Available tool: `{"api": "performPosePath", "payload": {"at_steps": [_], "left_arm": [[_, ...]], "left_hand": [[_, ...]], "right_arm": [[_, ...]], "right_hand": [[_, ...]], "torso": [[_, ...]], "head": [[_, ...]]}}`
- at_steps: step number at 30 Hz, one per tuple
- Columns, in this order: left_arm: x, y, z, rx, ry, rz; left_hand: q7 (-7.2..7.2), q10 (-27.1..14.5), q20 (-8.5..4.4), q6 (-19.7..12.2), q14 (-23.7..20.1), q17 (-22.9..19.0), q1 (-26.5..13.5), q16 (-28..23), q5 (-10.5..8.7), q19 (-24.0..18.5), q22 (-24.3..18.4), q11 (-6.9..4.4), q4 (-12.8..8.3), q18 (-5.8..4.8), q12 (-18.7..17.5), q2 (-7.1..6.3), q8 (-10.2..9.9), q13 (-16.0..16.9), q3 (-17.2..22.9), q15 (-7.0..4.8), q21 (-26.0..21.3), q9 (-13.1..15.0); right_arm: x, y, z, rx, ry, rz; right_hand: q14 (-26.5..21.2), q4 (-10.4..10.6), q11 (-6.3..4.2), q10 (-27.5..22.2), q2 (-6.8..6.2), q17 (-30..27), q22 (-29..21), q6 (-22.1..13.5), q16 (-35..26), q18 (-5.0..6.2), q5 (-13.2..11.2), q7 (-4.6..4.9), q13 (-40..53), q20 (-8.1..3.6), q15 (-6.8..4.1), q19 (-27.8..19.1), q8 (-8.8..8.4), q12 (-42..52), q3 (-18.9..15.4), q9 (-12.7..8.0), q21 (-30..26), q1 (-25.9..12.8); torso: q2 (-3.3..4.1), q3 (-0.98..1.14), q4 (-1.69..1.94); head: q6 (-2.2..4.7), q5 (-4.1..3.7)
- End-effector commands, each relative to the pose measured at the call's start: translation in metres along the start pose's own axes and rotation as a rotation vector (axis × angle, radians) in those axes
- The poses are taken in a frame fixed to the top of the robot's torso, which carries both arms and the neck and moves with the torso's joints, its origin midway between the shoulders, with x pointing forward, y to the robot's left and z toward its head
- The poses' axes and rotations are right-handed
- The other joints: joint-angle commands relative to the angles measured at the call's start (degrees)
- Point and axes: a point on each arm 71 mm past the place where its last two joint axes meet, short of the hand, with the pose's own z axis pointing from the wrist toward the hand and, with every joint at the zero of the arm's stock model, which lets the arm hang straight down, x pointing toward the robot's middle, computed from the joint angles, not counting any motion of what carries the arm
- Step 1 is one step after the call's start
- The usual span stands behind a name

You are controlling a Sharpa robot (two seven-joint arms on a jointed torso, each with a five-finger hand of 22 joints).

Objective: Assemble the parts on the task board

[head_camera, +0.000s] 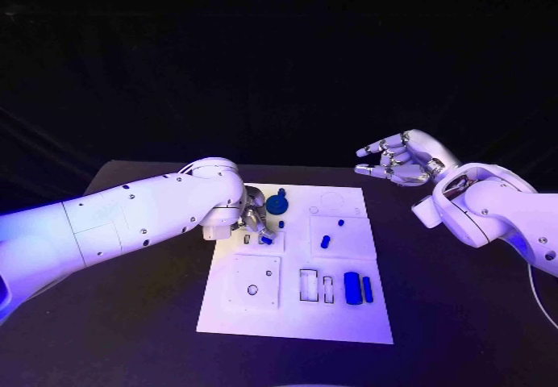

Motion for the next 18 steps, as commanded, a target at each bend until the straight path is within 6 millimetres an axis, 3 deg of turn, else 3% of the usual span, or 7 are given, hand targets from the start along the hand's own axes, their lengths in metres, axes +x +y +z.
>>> {"api": "performPosePath", "payload": {"at_steps": [1, 6, 12, 18], "left_arm": [[-0.002, 0.001, -0.003, 0.028, -0.031, -0.063], [-0.004, 0.007, -0.009, 0.038, -0.084, -0.121], [-0.002, 0.014, -0.014, 0.048, -0.137, -0.174], [0.006, 0.020, -0.015, 0.044, -0.201, -0.179]], "left_hand": [[0.16, 0.54, 0.23, 0.32, 5.93, 15.06, -2.17, 0.17, -0.14, 1.52, 2.67, -0.12, -10.19, -0.97, 0.44, -0.73, 0.41, 0.02, 12.29, 0.27, -0.22, 0.68], [0.12, 0.94, 0.16, 0.44, 5.93, 15.06, -4.53, 0.17, -0.29, 1.61, 2.92, -0.21, -11.88, -1.00, 0.77, -1.69, 0.79, 0.35, 15.74, 0.24, -0.16, 1.78], [0.12, 1.23, 0.15, 0.53, 5.93, 15.06, -5.18, 0.17, -0.32, 1.77, 3.35, -0.29, -12.53, -1.08, 1.10, -1.94, 0.90, 0.70, 16.76, 0.19, 0.09, 2.13], [0.08, 1.60, 0.12, 0.62, 5.93, 15.06, -5.62, 0.17, -0.37, 2.07, 4.13, -0.32, -12.89, -1.24, 1.59, -2.21, 0.98, 1.22, 17.29, 0.16, 0.58, 2.35]], "right_arm": [[0.001, 0.000, 0.000, 0.001, 0.015, 0.001], [0.002, 0.000, 0.001, 0.000, 0.017, 0.002], [0.003, -0.001, 0.001, -0.001, 0.017, 0.002], [0.002, -0.001, 0.000, -0.002, 0.016, 0.002]], "right_hand": [[3.74, 0.00, -0.03, -0.05, 0.61, 5.77, -0.04, 0.22, -0.20, 0.53, 0.20, -0.28, -0.03, -0.10, 0.03, -0.21, 0.28, -0.15, -0.35, 0.06, -0.34, 0.17], [3.72, -0.02, -0.03, -0.06, 0.66, 5.68, -0.14, 0.22, -0.27, 0.55, 0.25, -0.28, -0.07, -0.11, 0.02, -0.25, 0.29, -0.18, -0.37, 0.06, -0.40, 0.21], [3.72, -0.02, -0.03, -0.06, 0.66, 5.68, -0.14, 0.22, -0.27, 0.55, 0.25, -0.28, -0.07, -0.11, 0.02, -0.25, 0.29, -0.18, -0.37, 0.06, -0.40, 0.21], [3.72, -0.02, -0.03, -0.06, 0.66, 5.68, -0.14, 0.22, -0.27, 0.55, 0.25, -0.28, -0.07, -0.11, 0.02, -0.25, 0.29, -0.18, -0.37, 0.06, -0.40, 0.21]], "torso": [[0.01, 0.04, 0.06], [0.07, 0.10, 0.13], [0.07, 0.10, 0.18], [0.06, 0.20, 0.54]], "head": [[-0.03, -0.15], [-0.11, -0.07], [-0.40, 0.21], [-0.49, 0.01]]}}
